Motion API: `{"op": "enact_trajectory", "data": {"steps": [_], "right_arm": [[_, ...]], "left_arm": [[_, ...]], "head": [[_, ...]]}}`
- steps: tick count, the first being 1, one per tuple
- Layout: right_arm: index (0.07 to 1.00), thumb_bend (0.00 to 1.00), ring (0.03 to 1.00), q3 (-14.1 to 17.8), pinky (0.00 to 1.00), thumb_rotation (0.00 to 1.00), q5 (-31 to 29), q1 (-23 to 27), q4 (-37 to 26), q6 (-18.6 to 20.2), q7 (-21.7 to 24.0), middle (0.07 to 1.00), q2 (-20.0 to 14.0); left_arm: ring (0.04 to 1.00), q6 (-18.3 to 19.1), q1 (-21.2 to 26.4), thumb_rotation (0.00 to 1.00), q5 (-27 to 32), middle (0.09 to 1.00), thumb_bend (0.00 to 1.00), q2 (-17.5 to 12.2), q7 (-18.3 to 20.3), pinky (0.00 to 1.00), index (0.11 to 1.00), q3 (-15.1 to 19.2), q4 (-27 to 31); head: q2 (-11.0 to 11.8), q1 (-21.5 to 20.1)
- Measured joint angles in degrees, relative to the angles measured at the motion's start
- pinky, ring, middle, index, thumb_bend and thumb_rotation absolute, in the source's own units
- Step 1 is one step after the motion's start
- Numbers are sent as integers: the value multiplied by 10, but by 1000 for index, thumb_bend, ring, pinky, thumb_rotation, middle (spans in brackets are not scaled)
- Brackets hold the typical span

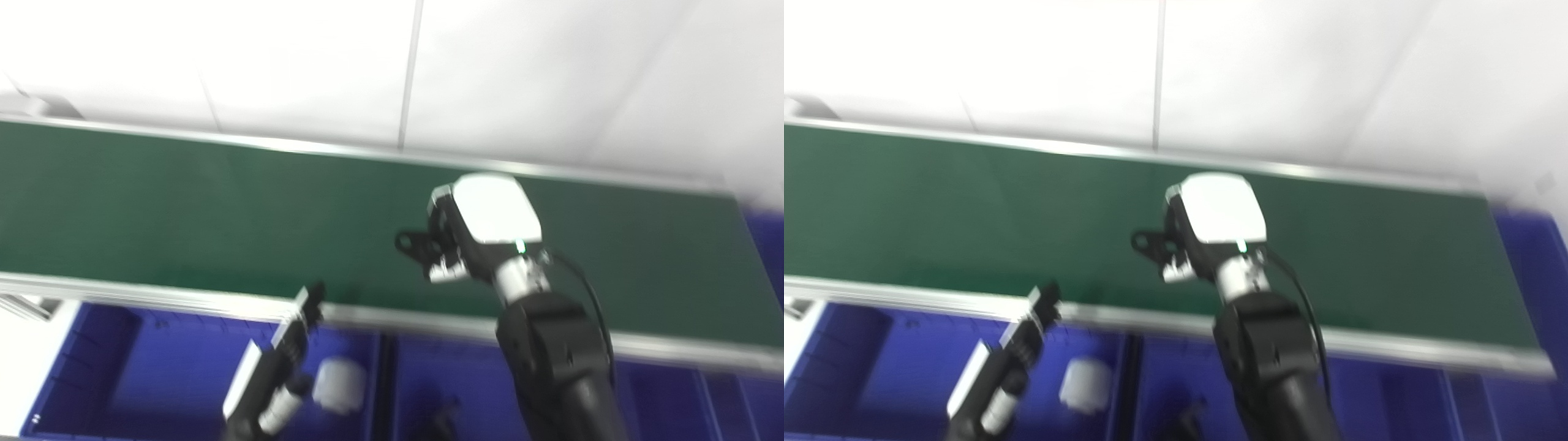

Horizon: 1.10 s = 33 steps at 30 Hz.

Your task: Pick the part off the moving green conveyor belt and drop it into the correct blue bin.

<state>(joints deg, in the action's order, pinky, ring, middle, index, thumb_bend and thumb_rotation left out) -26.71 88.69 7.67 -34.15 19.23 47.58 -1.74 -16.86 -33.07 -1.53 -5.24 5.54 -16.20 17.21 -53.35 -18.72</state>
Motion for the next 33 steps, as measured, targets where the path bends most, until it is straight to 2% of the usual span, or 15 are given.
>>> {"op": "enact_trajectory", "data": {"steps": [5,9,19,28,31,33], "right_arm": [[489,525,171,12,104,0,45,-49,-54,-34,82,469,50],[486,522,223,20,144,6,80,-98,-71,-69,118,471,71],[487,520,233,52,158,8,86,-235,-108,-131,107,471,78],[493,522,188,84,123,7,86,-274,-89,-155,94,470,78],[489,523,200,100,128,6,87,-282,-63,-155,82,470,77],[487,524,258,112,161,1,94,-285,-54,-155,82,474,75]], "left_arm": [[1000,31,13,898,20,1000,826,0,1,1000,1000,18,19],[1000,47,22,898,24,1000,836,0,5,1000,1000,20,27],[1000,54,23,895,24,1000,838,0,6,1000,1000,20,36],[1000,56,23,908,21,1000,844,0,6,1000,1000,21,38],[1000,58,23,908,21,1000,838,0,6,1000,1000,21,39],[1000,58,22,903,21,1000,848,0,6,1000,1000,21,39]], "head": [[-17,-28],[-22,-32],[-24,-30],[-30,-39],[-30,-39],[-31,-43]]}}
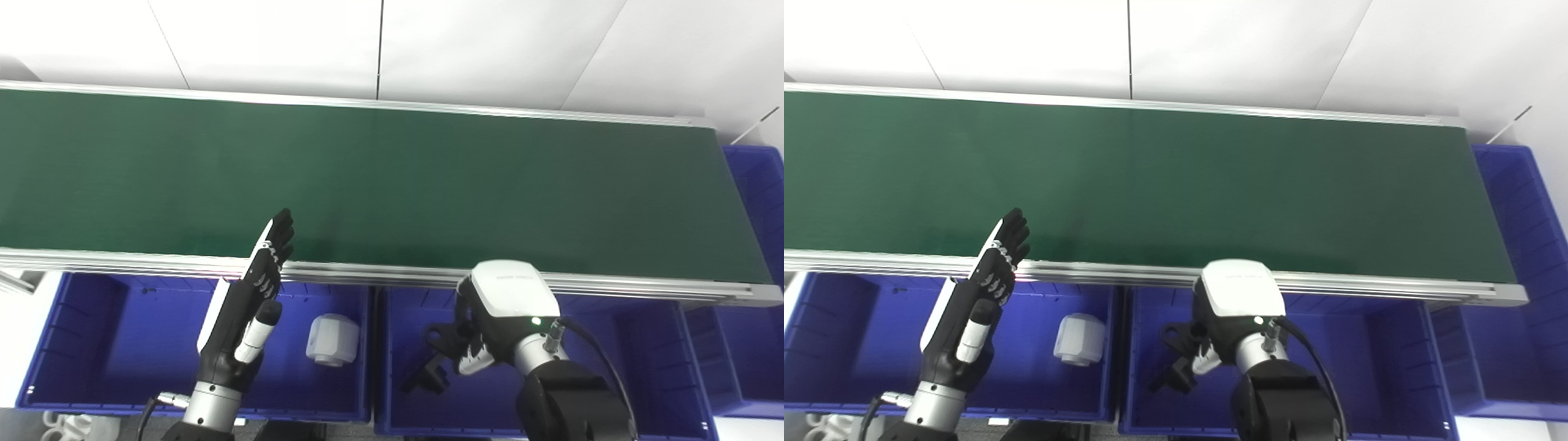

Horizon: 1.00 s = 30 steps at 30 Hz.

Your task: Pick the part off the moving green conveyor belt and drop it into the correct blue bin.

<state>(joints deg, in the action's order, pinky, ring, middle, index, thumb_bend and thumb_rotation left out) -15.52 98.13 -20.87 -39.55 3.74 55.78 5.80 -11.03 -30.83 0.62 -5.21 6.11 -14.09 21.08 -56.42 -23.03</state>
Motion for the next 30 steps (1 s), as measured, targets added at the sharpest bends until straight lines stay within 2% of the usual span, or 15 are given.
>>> {"op": "enact_trajectory", "data": {"steps": [1,9,13,17,19,20,21,22,23,25,30], "right_arm": [[512,519,278,9,174,0,6,0,2,0,2,446,0],[490,522,270,86,183,4,3,25,15,0,18,474,0],[492,524,263,104,176,2,30,45,14,-1,65,474,2],[493,528,237,105,159,0,65,58,15,-14,96,471,0],[694,559,230,105,156,0,76,61,15,-28,113,469,-1],[707,563,327,103,246,0,79,61,15,-35,119,478,-2],[712,734,421,98,341,160,80,61,14,-44,128,542,-7],[717,861,512,93,441,299,79,61,13,-54,136,608,-12],[719,919,570,91,509,363,79,61,11,-65,141,650,-17],[720,962,654,90,612,412,80,61,7,-71,156,710,-21],[755,1000,745,87,733,398,81,61,7,-83,158,765,-18]], "left_arm": [[1000,0,0,903,0,1000,851,0,0,1000,1000,0,0],[1000,1,0,902,0,1000,832,0,0,1000,1000,1,0],[1000,5,0,896,1,1000,825,0,0,1000,1000,1,4],[1000,6,0,899,2,1000,829,0,0,1000,1000,1,4],[1000,6,1,904,2,1000,836,0,0,1000,1000,2,4],[1000,6,1,906,2,1000,839,0,0,1000,1000,2,4],[1000,6,1,906,2,1000,839,0,0,1000,1000,2,4],[1000,6,1,907,2,1000,834,-1,0,1000,1000,3,4],[1000,6,1,908,2,1000,831,-1,0,1000,1000,3,4],[1000,7,1,906,2,1000,825,-1,0,1000,1000,3,5],[1000,10,1,897,3,1000,823,-1,3,1000,1000,3,15]], "head": [[1,-2],[-3,-6],[-5,-7],[-5,-10],[-7,-11],[-7,-11],[-8,-11],[-8,-11],[-9,-11],[-10,-10],[-11,-11]]}}
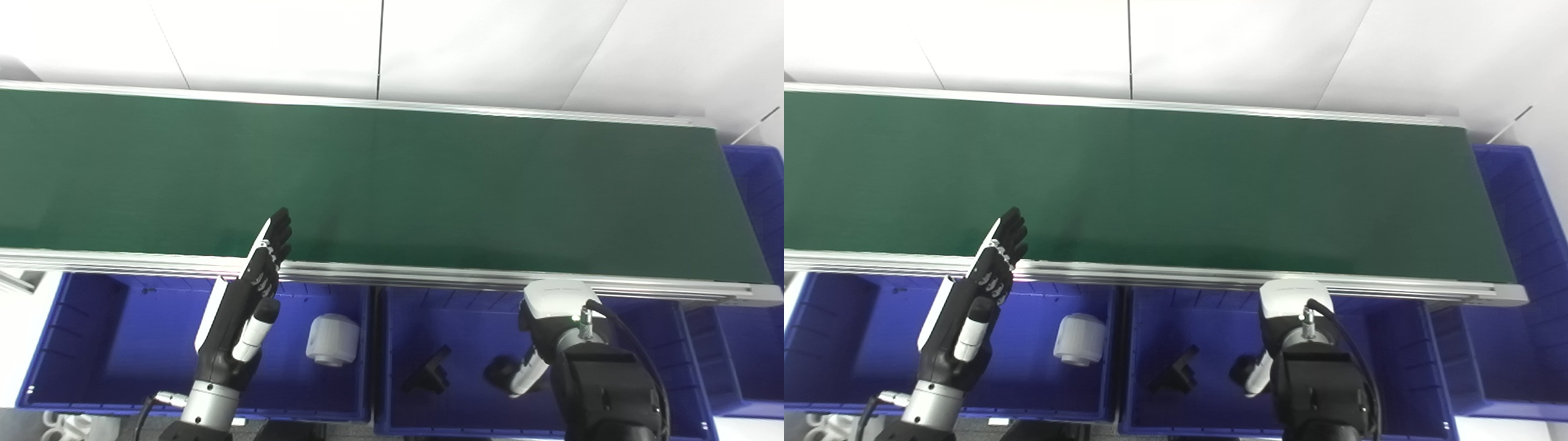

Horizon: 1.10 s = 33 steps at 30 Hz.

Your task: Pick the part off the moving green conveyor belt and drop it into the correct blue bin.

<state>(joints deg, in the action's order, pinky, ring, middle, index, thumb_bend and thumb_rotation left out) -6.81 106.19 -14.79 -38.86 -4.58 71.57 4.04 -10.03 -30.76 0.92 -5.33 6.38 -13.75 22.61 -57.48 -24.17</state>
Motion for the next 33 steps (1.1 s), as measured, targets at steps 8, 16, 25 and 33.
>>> {"op": "enact_trajectory", "data": {"steps": [8,16,25,33], "right_arm": [[757,1000,746,1,761,416,-1,0,-11,-5,0,769,6],[753,1000,690,9,656,435,-19,-6,-16,-5,-5,741,15],[704,827,619,39,491,642,-152,-29,-141,12,-3,670,68],[707,677,612,15,526,752,-440,-123,-78,24,-226,669,83]], "left_arm": [[1000,3,0,896,0,1000,832,0,7,1000,1000,2,2],[1000,4,0,893,0,1000,835,1,10,1000,1000,2,2],[1000,6,-4,888,-1,1000,843,1,13,1000,1000,-1,2],[1000,7,-6,882,-3,1000,806,1,13,1000,1000,-4,-24]], "head": [[0,2],[2,11],[16,41],[37,63]]}}
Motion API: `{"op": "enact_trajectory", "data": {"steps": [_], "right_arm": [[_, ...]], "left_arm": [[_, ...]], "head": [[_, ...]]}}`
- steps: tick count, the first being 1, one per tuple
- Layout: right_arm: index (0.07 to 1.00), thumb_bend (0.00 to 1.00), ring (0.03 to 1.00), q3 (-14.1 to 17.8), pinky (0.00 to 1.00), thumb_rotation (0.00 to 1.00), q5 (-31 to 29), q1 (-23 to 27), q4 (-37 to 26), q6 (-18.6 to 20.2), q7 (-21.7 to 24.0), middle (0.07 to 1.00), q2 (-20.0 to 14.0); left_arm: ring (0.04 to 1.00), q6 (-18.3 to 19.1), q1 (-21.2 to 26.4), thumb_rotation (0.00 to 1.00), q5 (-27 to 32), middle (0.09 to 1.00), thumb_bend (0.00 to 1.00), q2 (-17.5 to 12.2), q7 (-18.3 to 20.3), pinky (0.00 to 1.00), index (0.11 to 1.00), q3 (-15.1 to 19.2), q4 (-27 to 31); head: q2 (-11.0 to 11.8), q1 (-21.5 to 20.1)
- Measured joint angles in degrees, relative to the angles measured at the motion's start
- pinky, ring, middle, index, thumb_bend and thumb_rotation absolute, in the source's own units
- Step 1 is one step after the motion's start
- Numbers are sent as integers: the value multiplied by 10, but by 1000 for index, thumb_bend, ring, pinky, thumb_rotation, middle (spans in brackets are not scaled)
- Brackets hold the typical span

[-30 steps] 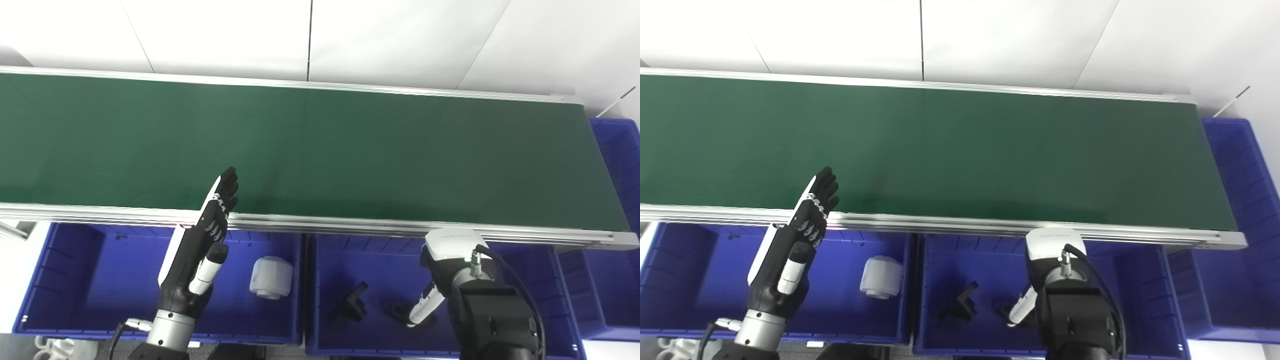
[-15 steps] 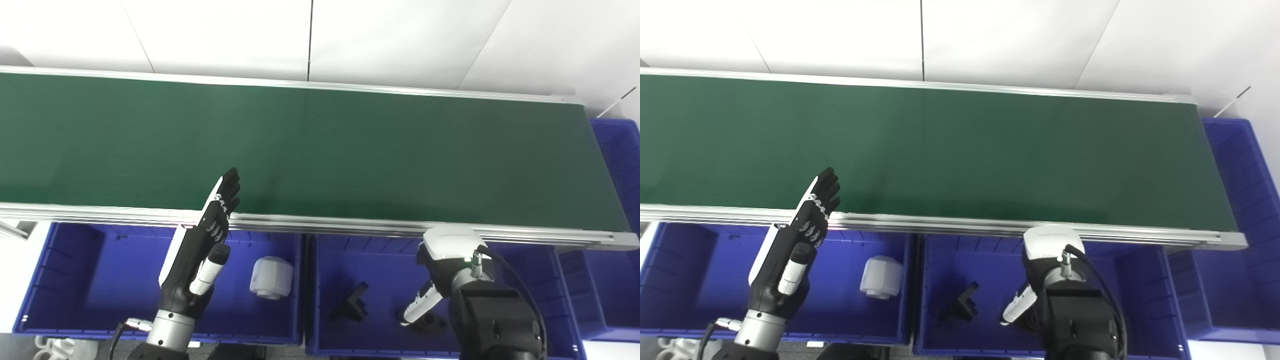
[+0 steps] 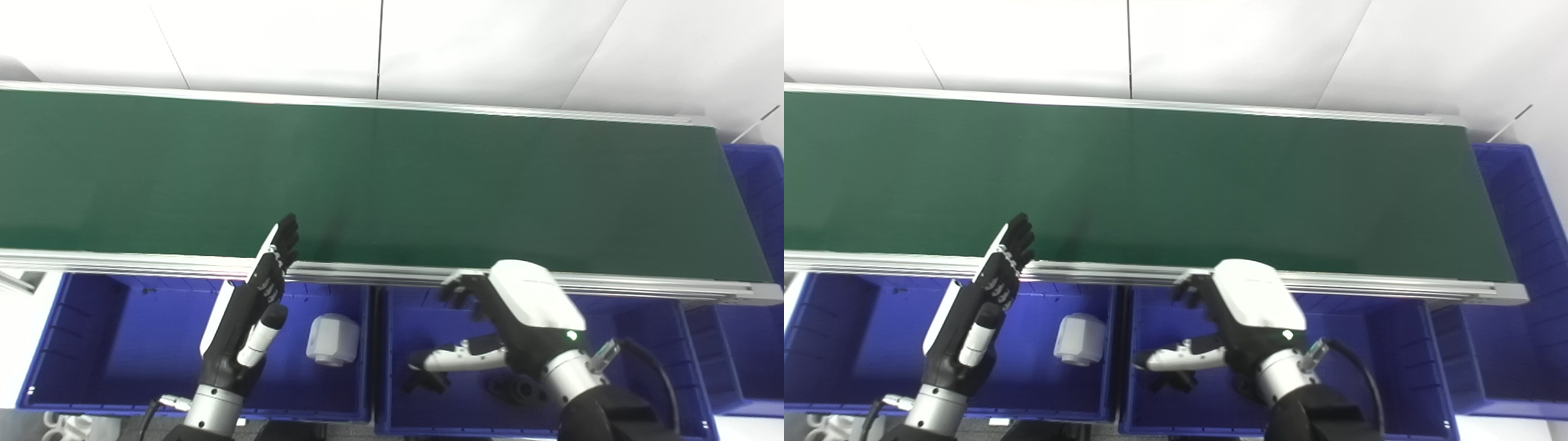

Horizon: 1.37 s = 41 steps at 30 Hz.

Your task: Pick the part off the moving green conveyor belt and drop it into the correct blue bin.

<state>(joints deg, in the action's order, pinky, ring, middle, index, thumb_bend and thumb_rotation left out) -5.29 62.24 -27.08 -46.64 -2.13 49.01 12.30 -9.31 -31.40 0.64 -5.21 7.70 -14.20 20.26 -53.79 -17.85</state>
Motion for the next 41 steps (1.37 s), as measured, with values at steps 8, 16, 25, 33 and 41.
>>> {"op": "enact_trajectory", "data": {"steps": [8,16,25,33,41], "right_arm": [[951,781,935,26,898,1000,-263,-39,186,-98,-255,948,-5],[963,743,959,-17,943,1000,-349,-70,233,-169,-421,978,-15],[936,922,943,-82,891,1000,-337,-58,284,-196,-473,954,-59],[946,937,959,-102,908,1000,-336,-46,306,-197,-501,957,-77],[924,967,931,-136,895,1000,-341,-49,306,-197,-501,927,-100]], "left_arm": [[1000,0,-4,872,-2,1000,800,0,0,1000,1000,-2,-16],[1000,-31,-13,881,-13,1000,788,0,0,1000,1000,-4,-14],[1000,-37,-13,893,-13,1000,784,-1,2,1000,1000,-3,-19],[1000,-44,-14,890,-13,1000,809,-2,3,1000,1000,-3,-21],[1000,-51,-16,889,-13,1000,779,-4,3,1000,1000,-2,-26]], "head": [[18,11],[28,5],[40,-7],[47,-3],[51,-2]]}}
